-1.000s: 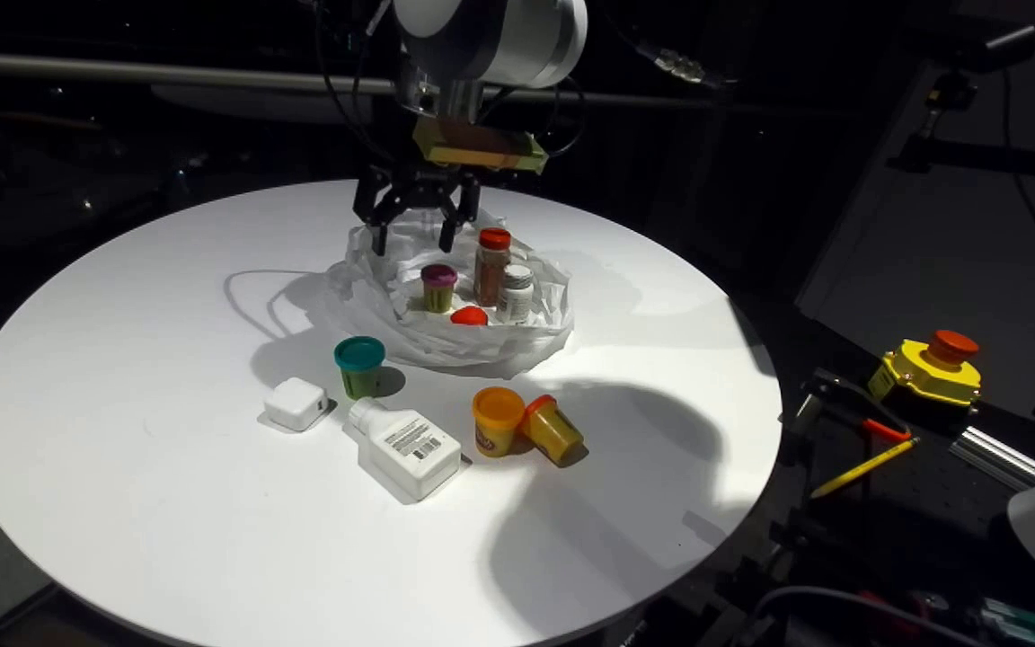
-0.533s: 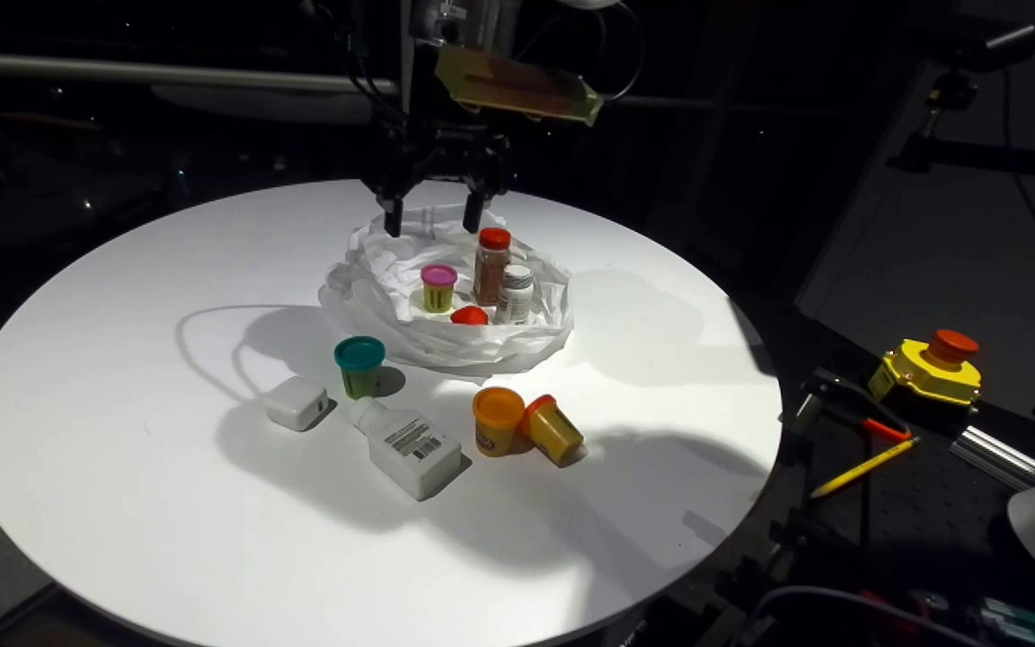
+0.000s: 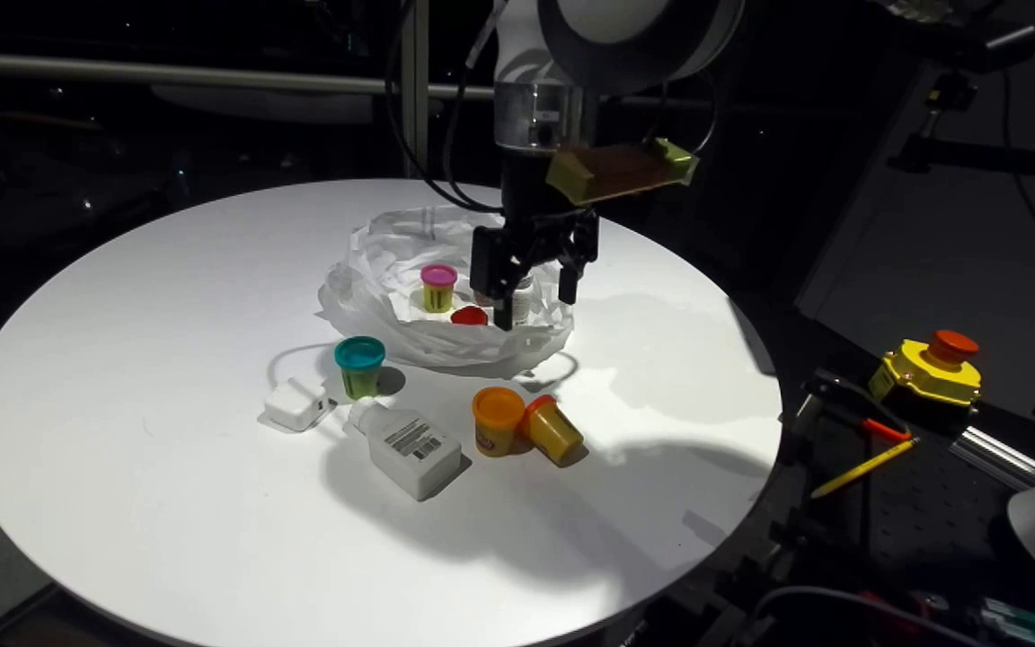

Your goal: Pick up all the objects from the table and put them on the plastic

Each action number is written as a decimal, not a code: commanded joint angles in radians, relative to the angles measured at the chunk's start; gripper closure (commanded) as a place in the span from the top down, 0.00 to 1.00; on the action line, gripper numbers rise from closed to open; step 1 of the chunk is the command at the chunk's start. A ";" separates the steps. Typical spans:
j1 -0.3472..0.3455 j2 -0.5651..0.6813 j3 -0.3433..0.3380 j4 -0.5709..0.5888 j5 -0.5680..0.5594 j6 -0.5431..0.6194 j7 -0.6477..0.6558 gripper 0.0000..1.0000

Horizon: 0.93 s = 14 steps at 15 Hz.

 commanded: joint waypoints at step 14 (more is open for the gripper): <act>0.025 -0.011 0.030 -0.166 -0.071 0.196 -0.037 1.00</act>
